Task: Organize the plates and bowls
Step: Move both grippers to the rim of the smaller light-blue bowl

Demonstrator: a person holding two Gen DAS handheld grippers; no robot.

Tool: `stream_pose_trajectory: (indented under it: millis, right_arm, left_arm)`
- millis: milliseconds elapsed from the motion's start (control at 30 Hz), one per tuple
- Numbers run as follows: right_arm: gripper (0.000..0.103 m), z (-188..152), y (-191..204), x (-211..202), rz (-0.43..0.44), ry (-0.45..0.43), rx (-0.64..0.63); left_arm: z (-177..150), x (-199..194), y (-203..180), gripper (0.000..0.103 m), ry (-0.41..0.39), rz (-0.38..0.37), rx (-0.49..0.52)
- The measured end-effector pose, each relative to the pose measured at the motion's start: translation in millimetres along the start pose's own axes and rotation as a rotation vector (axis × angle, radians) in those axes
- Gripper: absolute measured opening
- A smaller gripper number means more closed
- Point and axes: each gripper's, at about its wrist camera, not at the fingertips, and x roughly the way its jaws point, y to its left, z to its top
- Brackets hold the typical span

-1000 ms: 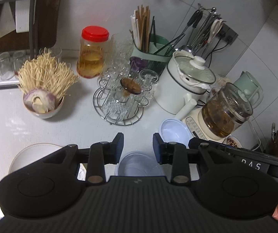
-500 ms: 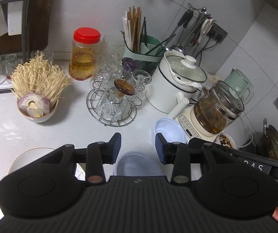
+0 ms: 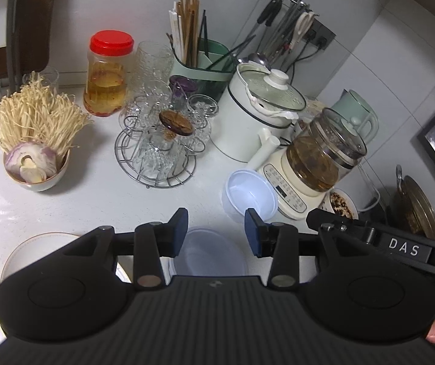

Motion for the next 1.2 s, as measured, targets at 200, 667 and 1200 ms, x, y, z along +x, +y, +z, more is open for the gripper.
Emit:
stream_pose_trajectory:
  millis: [200,667,1200]
  right_arm:
    - [0.053,-10,-3,-8,-0.056,-0.01,0.049]
    - [0.053,-35,-16,-26,-0.15,-0.041,0.164]
    - [0.053,-43,-39,-11,-0.149,-0.004,0.242]
  left_arm:
    - [0,6,-1,0.047,0.028,-0.044,0.033]
    - [-9,20,-15,0.047,0.099,-0.107,0.155]
    - [-12,54,-25,0.047,0.176,-0.087,0.154]
